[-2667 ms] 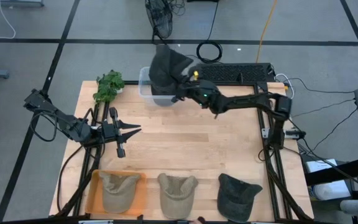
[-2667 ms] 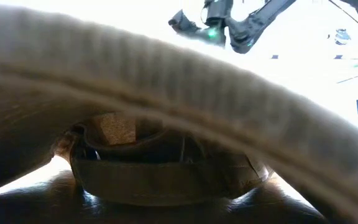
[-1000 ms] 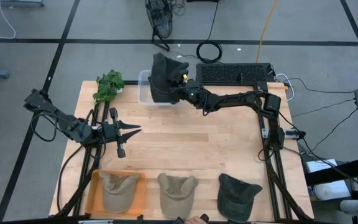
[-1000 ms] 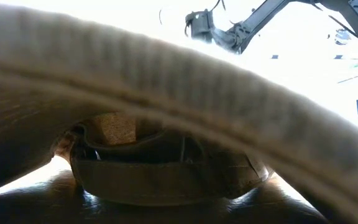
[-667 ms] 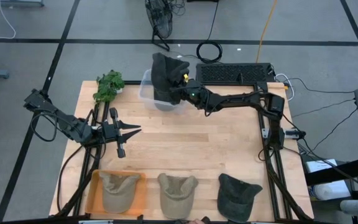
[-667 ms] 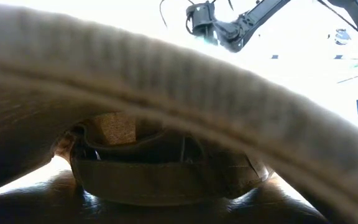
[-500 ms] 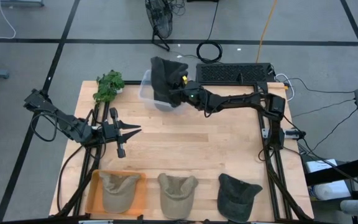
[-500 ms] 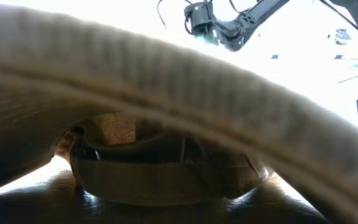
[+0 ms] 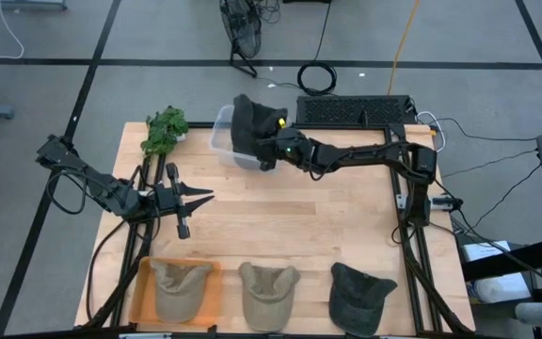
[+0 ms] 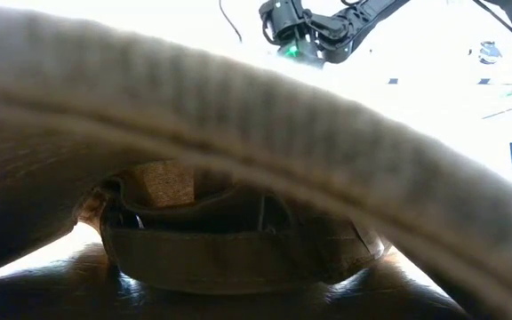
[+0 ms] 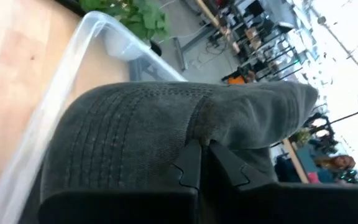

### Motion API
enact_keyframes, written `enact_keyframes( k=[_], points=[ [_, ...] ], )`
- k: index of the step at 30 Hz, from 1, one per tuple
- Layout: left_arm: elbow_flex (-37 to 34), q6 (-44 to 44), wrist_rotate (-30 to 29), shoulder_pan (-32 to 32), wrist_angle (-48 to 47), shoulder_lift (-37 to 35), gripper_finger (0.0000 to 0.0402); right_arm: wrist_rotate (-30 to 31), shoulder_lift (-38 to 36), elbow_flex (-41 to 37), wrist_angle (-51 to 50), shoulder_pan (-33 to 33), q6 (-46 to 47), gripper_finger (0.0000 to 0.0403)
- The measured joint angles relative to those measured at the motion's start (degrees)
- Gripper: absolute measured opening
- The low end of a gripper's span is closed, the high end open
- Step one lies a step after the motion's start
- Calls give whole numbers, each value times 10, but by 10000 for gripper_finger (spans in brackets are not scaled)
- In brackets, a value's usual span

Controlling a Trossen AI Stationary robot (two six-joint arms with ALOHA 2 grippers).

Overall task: Pick & Place hat
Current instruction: Put the top black cap into the transparent bin

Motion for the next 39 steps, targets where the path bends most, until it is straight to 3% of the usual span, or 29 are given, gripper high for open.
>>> enact_keyframes(
  k=[11, 25, 34, 39],
  points=[
    [0, 2, 0, 0, 0, 0, 62, -3, 0, 0, -18, -1, 53, 8],
    [0, 0, 0, 0, 0, 0, 62, -107, 0, -20, -36, -1, 109, 80],
    [0, 1, 0, 0, 0, 0, 62, -101, 0, -34, -32, -1, 107, 89],
    [0, 1, 0, 0, -1, 0, 62, -41, 0, -35, -21, 2, 101, 87]
  ],
)
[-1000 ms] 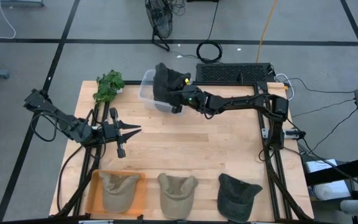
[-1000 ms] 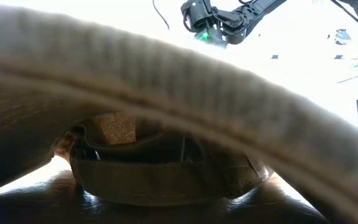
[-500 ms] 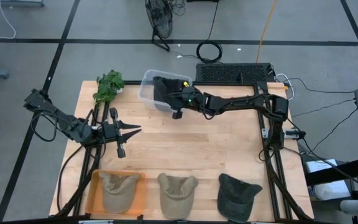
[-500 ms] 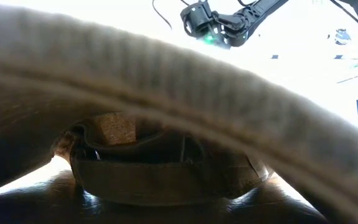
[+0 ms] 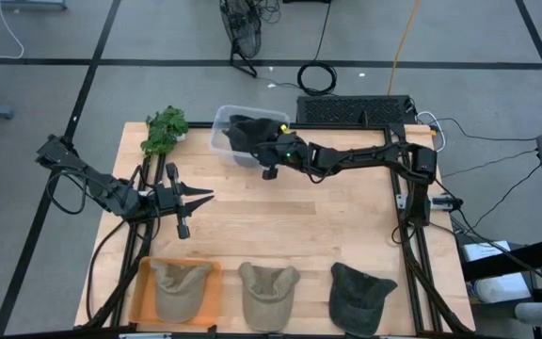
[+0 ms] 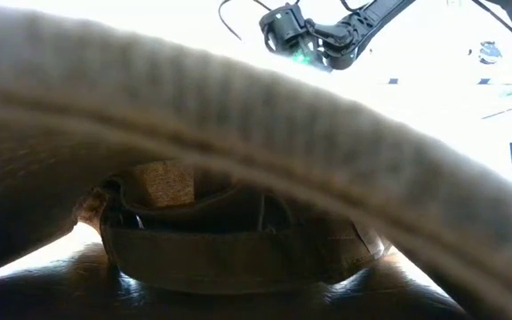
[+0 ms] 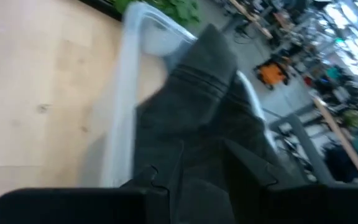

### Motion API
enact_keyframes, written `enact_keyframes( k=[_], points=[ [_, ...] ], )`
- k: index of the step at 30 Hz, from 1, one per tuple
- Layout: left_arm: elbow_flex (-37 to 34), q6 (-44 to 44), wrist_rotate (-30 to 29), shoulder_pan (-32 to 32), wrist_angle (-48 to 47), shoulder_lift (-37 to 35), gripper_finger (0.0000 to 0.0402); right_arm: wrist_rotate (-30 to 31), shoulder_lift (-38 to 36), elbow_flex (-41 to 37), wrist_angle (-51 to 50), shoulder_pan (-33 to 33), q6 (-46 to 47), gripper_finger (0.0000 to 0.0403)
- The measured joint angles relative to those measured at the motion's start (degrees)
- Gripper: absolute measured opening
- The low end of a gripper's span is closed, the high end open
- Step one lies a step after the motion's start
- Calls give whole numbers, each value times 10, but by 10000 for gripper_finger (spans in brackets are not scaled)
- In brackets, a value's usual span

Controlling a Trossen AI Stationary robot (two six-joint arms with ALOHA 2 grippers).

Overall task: Pick & Place hat
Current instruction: Put the top black cap into the transparent bin

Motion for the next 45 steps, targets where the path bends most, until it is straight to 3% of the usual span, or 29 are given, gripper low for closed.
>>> enact_keyframes(
  k=[4, 11, 20, 25, 34, 38, 41, 45],
  points=[
    [0, -1, -2, 0, 0, 0, 63, 43, -5, 0, 0, 5, -4, 86],
    [0, -24, -2, 18, -20, 0, 62, 36, -44, 0, -67, 13, 56, 86],
    [0, -81, -2, 85, -74, 5, 63, -110, -108, -15, -160, 36, 204, 80],
    [0, -112, -2, 135, -75, 36, 62, -138, -138, -105, -95, 63, 230, 75],
    [0, -111, -1, 228, -48, 80, 63, -109, -198, -296, 185, 87, 266, 73],
    [0, -138, 7, 268, -51, 78, 63, -101, -223, -345, 224, 106, 265, 73],
    [0, -149, 36, 291, -66, 78, 63, -65, -229, -354, 233, 112, 260, 73],
    [0, -156, 79, 309, -71, 78, 63, -63, -230, -363, 231, 112, 288, 73]
  ],
)
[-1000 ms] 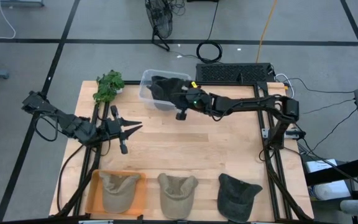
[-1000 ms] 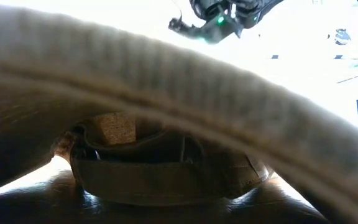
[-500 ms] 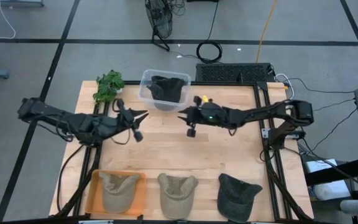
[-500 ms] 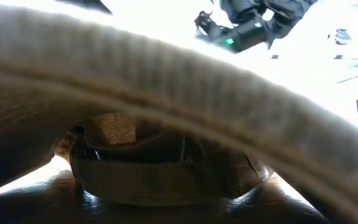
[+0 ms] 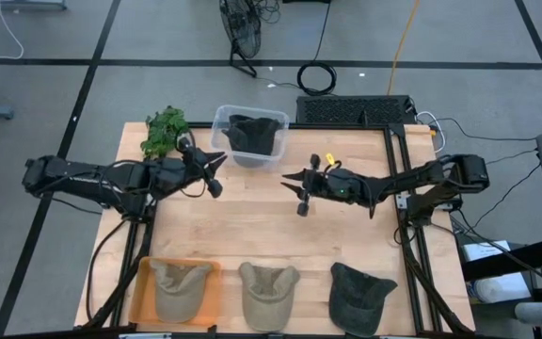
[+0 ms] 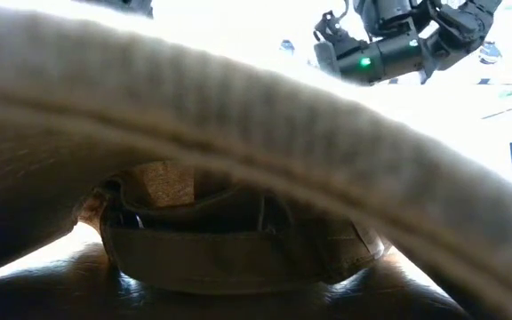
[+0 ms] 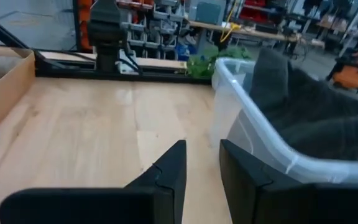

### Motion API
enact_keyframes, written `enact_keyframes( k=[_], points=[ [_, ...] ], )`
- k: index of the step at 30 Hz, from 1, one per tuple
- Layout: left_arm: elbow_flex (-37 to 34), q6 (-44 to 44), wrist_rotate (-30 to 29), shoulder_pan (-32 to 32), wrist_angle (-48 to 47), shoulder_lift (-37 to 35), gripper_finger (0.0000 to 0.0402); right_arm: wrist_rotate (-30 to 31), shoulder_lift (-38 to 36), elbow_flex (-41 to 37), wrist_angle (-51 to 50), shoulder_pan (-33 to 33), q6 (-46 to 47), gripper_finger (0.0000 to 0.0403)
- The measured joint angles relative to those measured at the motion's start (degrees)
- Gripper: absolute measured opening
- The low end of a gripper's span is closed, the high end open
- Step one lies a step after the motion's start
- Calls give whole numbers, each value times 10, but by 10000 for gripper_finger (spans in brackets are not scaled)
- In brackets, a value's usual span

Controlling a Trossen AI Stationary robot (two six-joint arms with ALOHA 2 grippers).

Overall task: Pick & Place hat
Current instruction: Put the top black cap into the transparent bin

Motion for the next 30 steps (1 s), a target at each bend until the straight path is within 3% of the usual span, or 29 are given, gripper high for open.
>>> enact_keyframes(
  k=[9, 15, 22, 30],
  points=[
    [0, 32, 13, 53, -23, 0, 72, 0, 0, -61, 30, 2, 102, 73],
    [0, 33, 42, 117, -42, 0, 156, 15, 0, -105, 96, 15, 136, 73],
    [0, 9, 193, 192, -24, 18, 221, 16, 1, -114, 105, 28, 95, 73],
    [22, -6, 264, 292, -23, 81, 217, 16, 1, -114, 154, -1, 8, 73]
  ],
)
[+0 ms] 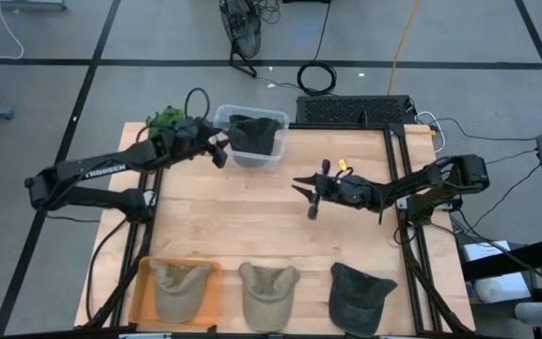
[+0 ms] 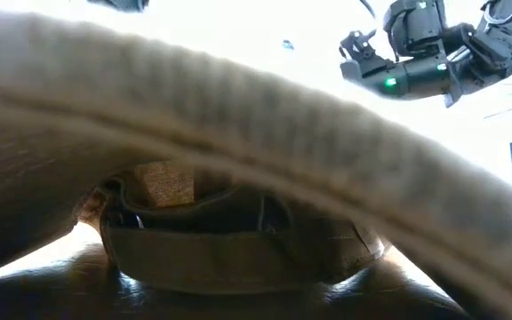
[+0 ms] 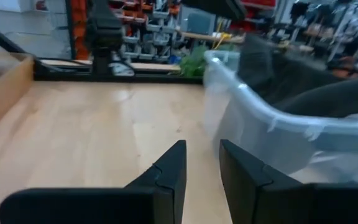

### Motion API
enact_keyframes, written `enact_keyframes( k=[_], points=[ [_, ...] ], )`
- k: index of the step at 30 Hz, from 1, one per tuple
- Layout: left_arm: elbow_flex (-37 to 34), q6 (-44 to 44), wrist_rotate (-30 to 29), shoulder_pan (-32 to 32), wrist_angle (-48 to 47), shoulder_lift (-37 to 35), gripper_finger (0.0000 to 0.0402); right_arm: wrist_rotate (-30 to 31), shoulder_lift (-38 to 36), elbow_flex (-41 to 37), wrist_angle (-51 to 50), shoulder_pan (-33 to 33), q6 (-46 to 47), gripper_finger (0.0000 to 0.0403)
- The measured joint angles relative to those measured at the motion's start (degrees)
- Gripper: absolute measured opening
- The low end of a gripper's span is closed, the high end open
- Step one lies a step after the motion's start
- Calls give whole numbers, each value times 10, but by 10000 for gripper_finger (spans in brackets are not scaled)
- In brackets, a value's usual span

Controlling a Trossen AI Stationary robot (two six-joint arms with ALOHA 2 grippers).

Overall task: Pick & Place hat
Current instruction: Put the top black cap into the transparent bin

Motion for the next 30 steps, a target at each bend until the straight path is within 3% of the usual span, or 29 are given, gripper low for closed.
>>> enact_keyframes(
  k=[4, 18, 30],
  points=[
    [29, 2, 36, 27, -41, 32, 208, 0, 0, 0, 11, -28, -23, 73],
    [61, 32, 11, 58, -56, 105, 203, -4, 0, 0, 8, -84, -23, 73],
    [61, 103, 0, 61, -52, 107, 56, -4, 0, 0, -9, -84, -7, 73]
  ],
)
